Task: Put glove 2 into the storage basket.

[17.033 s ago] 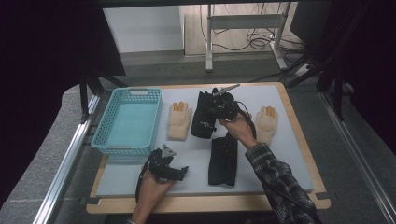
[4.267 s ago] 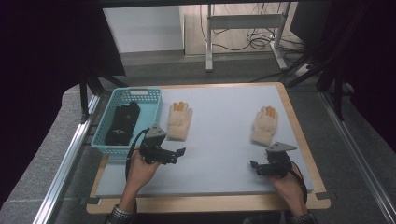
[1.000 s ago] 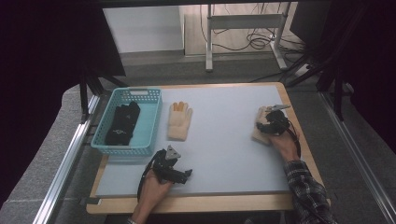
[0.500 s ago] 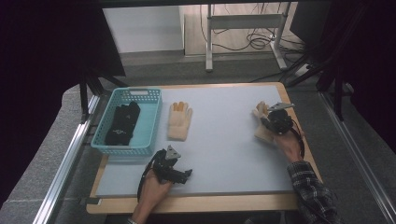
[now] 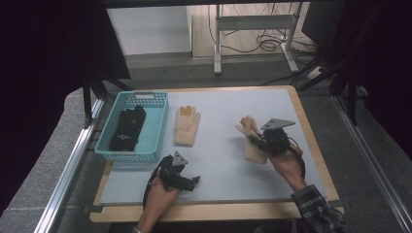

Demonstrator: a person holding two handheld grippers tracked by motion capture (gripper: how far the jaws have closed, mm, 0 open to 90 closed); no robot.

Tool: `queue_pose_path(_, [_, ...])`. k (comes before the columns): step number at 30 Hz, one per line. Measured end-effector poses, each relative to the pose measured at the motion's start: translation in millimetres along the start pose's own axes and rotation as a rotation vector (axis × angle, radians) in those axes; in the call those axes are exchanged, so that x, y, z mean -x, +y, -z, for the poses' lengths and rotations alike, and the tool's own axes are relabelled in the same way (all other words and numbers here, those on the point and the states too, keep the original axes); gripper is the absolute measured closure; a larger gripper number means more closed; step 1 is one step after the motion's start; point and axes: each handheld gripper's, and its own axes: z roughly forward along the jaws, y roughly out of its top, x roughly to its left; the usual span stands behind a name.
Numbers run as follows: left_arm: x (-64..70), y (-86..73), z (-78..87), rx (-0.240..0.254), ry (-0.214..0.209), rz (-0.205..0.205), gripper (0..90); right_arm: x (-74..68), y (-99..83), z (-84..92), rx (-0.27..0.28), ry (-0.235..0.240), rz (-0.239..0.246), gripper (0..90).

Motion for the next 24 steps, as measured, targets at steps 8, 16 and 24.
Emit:
queue_pose_path(8, [-0.2, 0.0, 0.0, -0.002, 0.0, -0.002, 1.2, -47.9, -17.9, -17.2, -0.021, 0.058, 0.022, 68.1])
queue_pose_path(16, [-0.1, 0.0, 0.0, -0.001, 0.0, -0.002, 1.2, -54.2, -17.2, -19.4, -0.007, 0.075, 0.012, 44.4])
queue_pose_path(24, [-0.1, 0.0, 0.0, -0.001, 0.0, -0.001, 1.2, -9.1, -16.5, -31.9, -0.041, 0.011, -0.06, 65.2])
